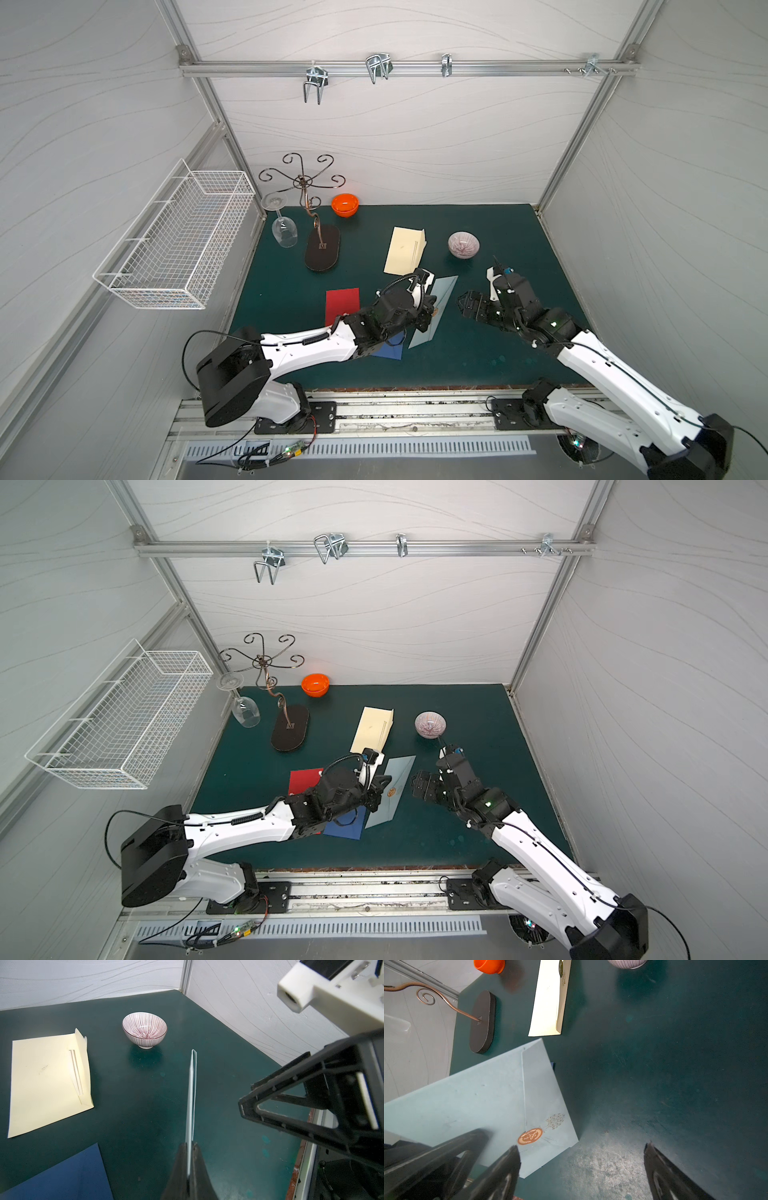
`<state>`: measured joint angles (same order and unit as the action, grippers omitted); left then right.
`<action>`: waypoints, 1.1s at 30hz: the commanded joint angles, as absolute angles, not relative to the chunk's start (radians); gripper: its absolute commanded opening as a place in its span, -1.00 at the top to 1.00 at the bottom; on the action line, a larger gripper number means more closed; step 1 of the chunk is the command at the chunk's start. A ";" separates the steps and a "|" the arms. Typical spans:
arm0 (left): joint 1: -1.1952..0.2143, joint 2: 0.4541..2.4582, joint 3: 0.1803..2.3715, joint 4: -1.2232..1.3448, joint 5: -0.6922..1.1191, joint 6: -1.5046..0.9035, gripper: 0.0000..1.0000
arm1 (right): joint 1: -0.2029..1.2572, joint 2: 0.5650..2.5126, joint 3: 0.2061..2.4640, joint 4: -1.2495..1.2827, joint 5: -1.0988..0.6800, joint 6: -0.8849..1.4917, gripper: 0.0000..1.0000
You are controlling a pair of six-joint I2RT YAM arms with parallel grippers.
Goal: Open the envelope
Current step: Open the envelope flap on the envelope.
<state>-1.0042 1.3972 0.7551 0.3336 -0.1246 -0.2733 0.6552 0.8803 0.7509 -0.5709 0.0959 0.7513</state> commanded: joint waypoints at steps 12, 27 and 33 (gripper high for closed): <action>-1.009 1.405 0.808 0.342 -0.121 -0.292 1.00 | 0.661 0.931 0.774 -0.555 0.019 0.803 -0.85; -1.009 1.405 0.811 0.337 -0.120 -0.290 1.00 | 0.664 0.953 0.784 -0.554 0.011 0.818 -0.84; -1.009 1.410 0.816 0.336 -0.116 -0.288 1.00 | 0.664 0.957 0.784 -0.553 0.009 0.818 -0.84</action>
<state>-1.0046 1.3987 0.7685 0.3027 -0.1200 -0.2882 0.6571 0.9504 0.7547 -0.5579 0.0174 0.8150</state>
